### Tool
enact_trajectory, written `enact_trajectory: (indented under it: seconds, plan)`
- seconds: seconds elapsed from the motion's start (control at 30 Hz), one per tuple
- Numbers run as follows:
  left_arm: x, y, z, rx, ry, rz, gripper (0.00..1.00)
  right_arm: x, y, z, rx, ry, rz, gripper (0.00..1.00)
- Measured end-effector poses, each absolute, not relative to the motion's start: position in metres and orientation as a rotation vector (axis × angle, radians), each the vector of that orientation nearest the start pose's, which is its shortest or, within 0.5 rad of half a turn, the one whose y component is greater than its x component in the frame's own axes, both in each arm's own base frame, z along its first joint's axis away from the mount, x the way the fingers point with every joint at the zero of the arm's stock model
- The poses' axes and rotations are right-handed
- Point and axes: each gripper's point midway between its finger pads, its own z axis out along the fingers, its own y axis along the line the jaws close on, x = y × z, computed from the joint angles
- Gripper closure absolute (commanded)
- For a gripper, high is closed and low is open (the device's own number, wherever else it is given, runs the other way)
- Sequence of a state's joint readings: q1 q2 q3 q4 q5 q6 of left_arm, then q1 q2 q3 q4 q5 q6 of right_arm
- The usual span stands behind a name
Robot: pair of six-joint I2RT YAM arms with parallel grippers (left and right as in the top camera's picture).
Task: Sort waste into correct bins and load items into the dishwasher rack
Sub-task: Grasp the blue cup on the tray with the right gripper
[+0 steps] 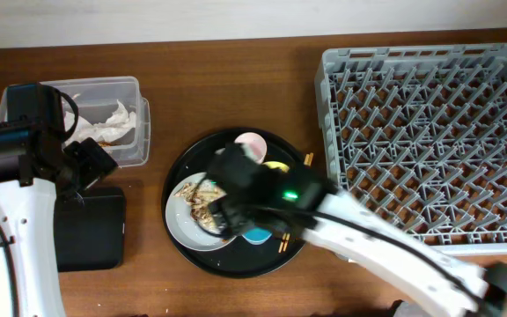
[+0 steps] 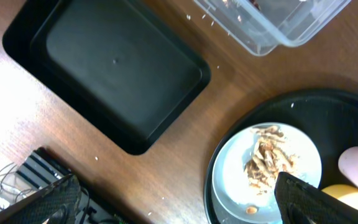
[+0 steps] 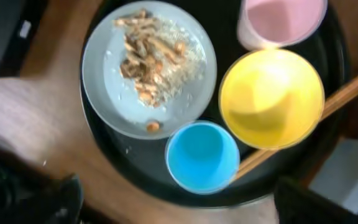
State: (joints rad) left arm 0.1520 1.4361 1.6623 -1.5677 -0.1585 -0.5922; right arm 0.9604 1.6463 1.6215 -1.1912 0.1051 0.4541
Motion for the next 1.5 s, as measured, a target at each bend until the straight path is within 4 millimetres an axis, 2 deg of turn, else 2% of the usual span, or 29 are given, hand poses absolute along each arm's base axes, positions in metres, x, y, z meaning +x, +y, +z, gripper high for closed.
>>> enact_trajectory:
  seconds: [0.07, 0.17, 0.4, 0.5, 0.57, 0.63, 0.67, 0.73, 0.83, 1.0, 1.23, 1.3, 1.43, 1.5]
  plan:
    - [0.258, 0.067, 0.251, -1.071, 2.673, 0.150, 0.01, 0.222, 0.306, 0.180, -0.725, 2.779, 0.131, 0.01]
    - [0.258, 0.067, 0.251, -1.072, 2.673, 0.150, 0.01, 0.211, 0.316, 0.159, -0.771, 2.860, 0.149, 0.01]
    - [0.258, 0.067, 0.251, -1.072, 2.673, 0.150, 0.01, 0.197, 0.329, 0.133, -0.809, 2.970, 0.205, 0.01]
    - [0.258, 0.067, 0.251, -1.072, 2.673, 0.150, 0.01, 0.199, 0.339, 0.131, -0.787, 2.966, 0.258, 0.02]
    - [0.258, 0.067, 0.251, -1.071, 2.673, 0.150, 0.01, 0.205, 0.336, 0.131, -0.653, 2.981, 0.225, 0.07]
    - [0.258, 0.067, 0.251, -1.072, 2.673, 0.150, 0.01, 0.210, 0.332, 0.128, -0.547, 2.983, 0.184, 0.20]
    - [0.258, 0.067, 0.251, -1.071, 2.673, 0.150, 0.01, 0.210, 0.325, 0.120, -0.500, 2.998, 0.139, 0.29]
    - [0.258, 0.067, 0.251, -1.072, 2.673, 0.150, 0.01, 0.209, 0.320, 0.114, -0.467, 3.008, 0.106, 0.37]
    - [0.258, 0.067, 0.251, -1.072, 2.673, 0.150, 0.01, 0.214, 0.317, 0.111, -0.381, 2.996, 0.079, 0.40]
    - [0.258, 0.067, 0.251, -1.072, 2.673, 0.150, 0.01, 0.214, 0.309, 0.085, -0.316, 2.997, 0.034, 0.53]
    - [0.258, 0.067, 0.251, -1.071, 2.673, 0.150, 0.01, 0.217, 0.313, 0.076, -0.294, 2.988, 0.057, 0.58]
    - [0.258, 0.067, 0.251, -1.072, 2.673, 0.150, 0.01, 0.217, 0.313, 0.071, -0.293, 2.997, 0.042, 0.63]
    - [0.258, 0.067, 0.251, -1.071, 2.673, 0.150, 0.01, 0.218, 0.314, 0.068, -0.279, 2.997, 0.046, 0.66]
    - [0.258, 0.067, 0.251, -1.072, 2.673, 0.150, 0.01, 0.217, 0.314, 0.066, -0.277, 3.000, 0.040, 0.73]
